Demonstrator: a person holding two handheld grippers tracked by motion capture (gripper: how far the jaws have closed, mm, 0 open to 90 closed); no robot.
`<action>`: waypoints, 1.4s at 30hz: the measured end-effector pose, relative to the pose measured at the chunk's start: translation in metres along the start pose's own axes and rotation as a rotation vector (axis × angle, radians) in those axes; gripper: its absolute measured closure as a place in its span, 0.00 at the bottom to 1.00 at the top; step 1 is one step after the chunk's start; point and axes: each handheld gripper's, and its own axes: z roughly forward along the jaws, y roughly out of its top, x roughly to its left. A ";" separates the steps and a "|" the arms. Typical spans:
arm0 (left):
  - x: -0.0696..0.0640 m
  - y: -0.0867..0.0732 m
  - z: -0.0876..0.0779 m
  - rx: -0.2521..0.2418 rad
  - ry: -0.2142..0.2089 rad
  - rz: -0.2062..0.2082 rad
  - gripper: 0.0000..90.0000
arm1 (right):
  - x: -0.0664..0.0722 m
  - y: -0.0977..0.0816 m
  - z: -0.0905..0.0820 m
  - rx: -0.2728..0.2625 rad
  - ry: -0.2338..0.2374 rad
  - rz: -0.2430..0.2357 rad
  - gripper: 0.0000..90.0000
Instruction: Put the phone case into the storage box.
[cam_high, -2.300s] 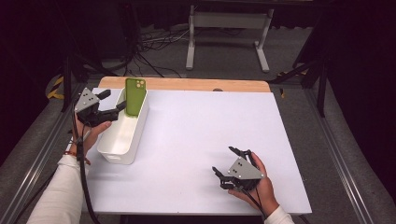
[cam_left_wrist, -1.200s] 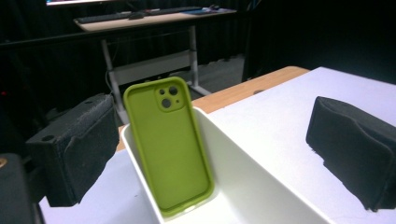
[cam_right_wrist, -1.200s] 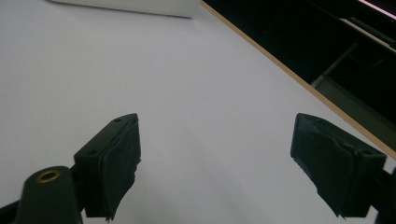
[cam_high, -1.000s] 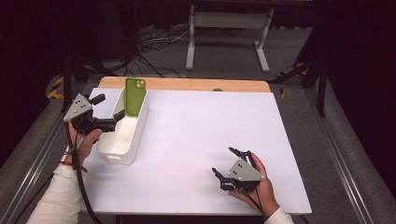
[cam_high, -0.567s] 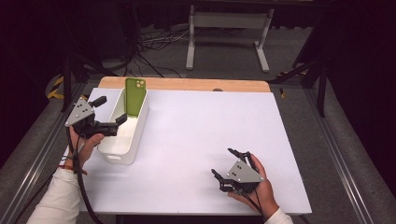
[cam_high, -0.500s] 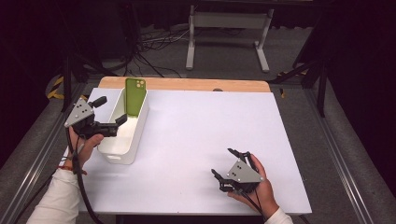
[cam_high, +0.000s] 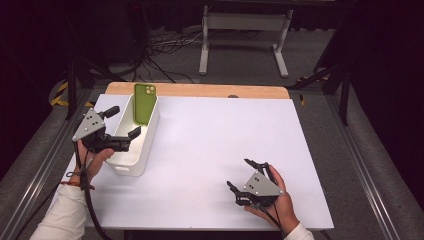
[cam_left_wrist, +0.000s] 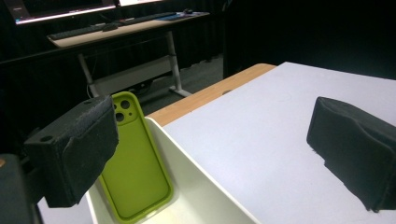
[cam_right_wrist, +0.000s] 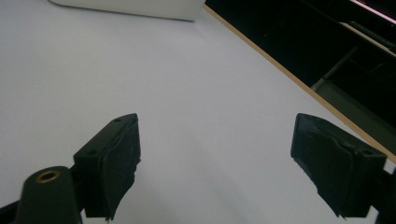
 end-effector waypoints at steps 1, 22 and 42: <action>-0.002 0.000 0.000 -0.010 0.001 0.000 0.04 | 0.000 0.000 0.000 -0.003 -0.001 0.000 0.19; -0.036 0.006 0.002 -0.029 -0.073 0.059 0.04 | -0.005 0.003 -0.006 -0.035 0.003 0.043 0.18; -0.053 0.004 0.001 -0.036 -0.103 0.082 0.05 | -0.007 0.007 -0.011 -0.066 -0.003 0.068 0.16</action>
